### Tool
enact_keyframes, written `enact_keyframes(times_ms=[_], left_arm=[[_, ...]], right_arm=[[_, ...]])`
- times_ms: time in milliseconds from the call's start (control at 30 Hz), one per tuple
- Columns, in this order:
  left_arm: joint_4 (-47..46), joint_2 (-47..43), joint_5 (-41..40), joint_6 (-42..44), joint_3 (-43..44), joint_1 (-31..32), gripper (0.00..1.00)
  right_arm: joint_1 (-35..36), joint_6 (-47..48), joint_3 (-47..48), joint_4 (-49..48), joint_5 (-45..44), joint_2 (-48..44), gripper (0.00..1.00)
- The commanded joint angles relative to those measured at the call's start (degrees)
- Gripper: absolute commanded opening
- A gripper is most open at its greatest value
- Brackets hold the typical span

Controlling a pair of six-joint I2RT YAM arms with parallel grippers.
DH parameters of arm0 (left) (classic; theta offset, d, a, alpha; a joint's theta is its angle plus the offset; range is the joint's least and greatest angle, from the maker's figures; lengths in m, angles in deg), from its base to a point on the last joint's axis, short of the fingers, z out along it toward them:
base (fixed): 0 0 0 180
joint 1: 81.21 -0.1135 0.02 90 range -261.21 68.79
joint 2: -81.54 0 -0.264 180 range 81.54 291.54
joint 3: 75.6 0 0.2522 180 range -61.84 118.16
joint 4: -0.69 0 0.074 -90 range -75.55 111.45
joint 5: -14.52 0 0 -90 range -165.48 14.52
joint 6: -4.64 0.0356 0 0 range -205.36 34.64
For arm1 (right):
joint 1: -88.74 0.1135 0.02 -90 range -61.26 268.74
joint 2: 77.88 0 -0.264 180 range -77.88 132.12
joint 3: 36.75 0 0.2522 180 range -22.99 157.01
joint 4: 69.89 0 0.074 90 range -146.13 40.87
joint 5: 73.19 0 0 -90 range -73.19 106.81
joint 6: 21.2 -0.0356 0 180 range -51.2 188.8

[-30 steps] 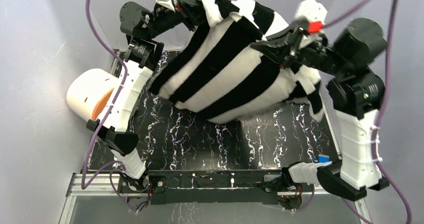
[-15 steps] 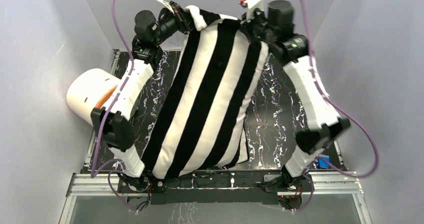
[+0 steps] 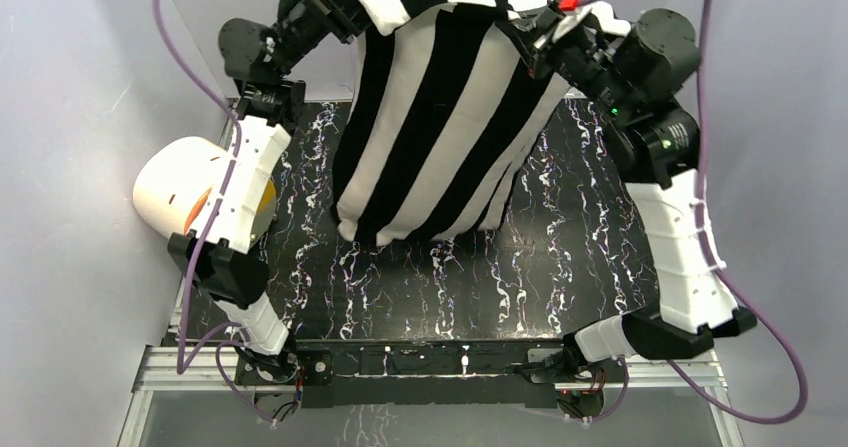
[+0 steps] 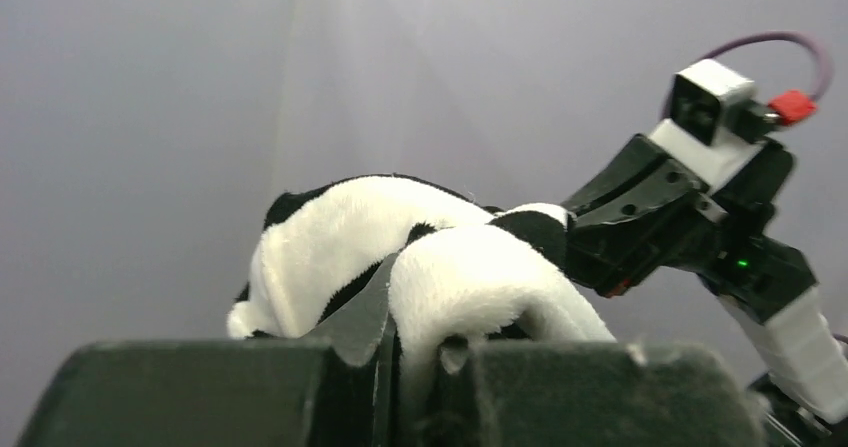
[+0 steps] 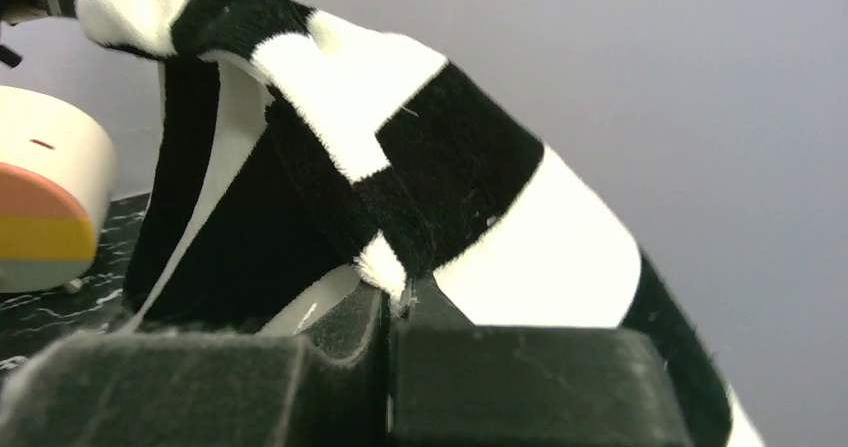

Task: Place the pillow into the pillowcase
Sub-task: Turn over the pillow at the center of the board.

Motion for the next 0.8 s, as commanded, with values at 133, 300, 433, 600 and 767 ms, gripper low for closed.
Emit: enact_keyframes(times_ms=[133,300,433,600,767], left_arm=[[-11.9,-0.7,-0.6,-8.3,4.1,-4.6,0.00],[-12.2,-0.4,4.4,-9.4,4.9,-4.6,0.00],[-12.4,-0.4,7.0,-9.5,4.7,-4.6,0.00],[-12.4,0.5,8.8,-9.3,5.6,-4.6,0.00],[-12.3,1.8,9.3,-9.3,7.0,-4.6,0.00]], right_arm=[[-2.6,2.0,-13.7,3.4,-6.0,-13.7,0.46],[-2.7,5.8,-13.0,6.6,-7.8,-12.8,0.80],[-2.6,9.0,-8.3,9.9,-3.6,-8.1,0.88],[-2.7,13.1,-12.8,4.3,-3.0,-6.5,0.90],[-3.3,15.0,-2.8,2.6,-4.2,1.0,0.92]])
